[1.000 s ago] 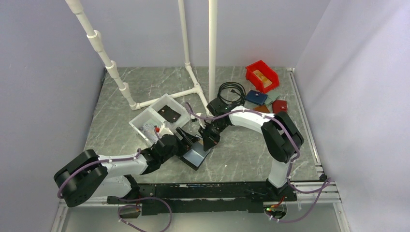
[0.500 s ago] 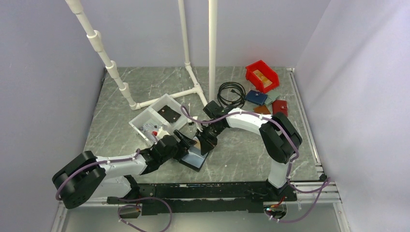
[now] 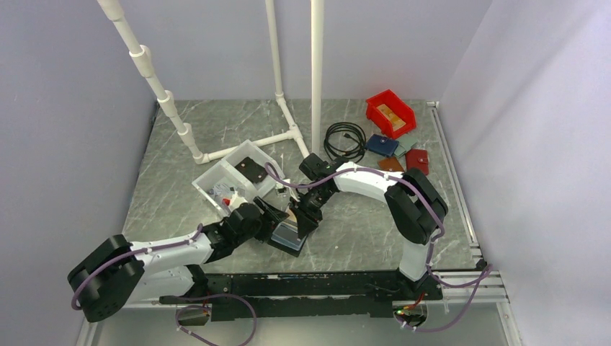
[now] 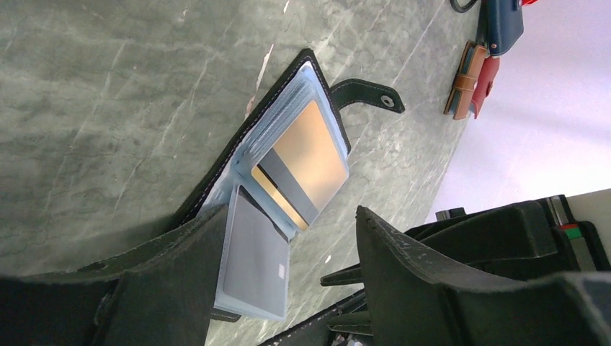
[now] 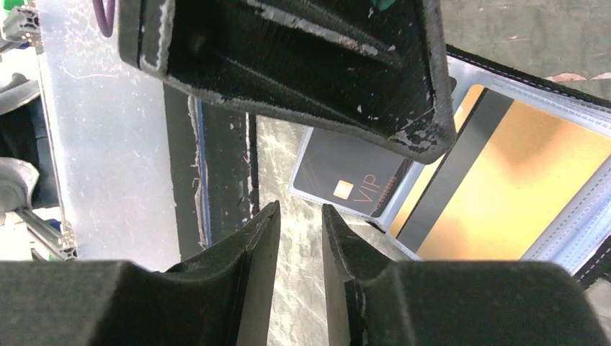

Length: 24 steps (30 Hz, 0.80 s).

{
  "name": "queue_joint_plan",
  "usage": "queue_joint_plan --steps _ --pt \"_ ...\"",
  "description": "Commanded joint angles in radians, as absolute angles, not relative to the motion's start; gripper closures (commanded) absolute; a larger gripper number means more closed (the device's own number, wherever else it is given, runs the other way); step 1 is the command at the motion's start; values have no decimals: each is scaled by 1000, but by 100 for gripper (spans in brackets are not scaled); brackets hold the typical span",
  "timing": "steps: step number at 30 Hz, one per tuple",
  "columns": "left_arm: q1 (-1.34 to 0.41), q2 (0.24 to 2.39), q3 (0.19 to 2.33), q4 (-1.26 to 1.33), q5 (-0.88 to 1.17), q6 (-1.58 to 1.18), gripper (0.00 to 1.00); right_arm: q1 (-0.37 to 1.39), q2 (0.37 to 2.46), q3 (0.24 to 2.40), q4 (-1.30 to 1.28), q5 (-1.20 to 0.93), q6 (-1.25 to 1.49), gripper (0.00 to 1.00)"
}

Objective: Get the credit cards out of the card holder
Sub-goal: Remove the credit card from the card holder.

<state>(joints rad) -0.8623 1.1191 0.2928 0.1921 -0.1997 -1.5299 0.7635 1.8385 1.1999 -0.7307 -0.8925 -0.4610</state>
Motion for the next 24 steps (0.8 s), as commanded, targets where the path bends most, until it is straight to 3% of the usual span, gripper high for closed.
queue_joint_plan --steps 1,24 --pt "-859 1085 275 170 -206 -1549 32 765 1846 1243 -767 -951 -515 69" --pt "-858 1099 240 222 -106 -1575 55 750 1847 1250 -772 -934 -516 69"
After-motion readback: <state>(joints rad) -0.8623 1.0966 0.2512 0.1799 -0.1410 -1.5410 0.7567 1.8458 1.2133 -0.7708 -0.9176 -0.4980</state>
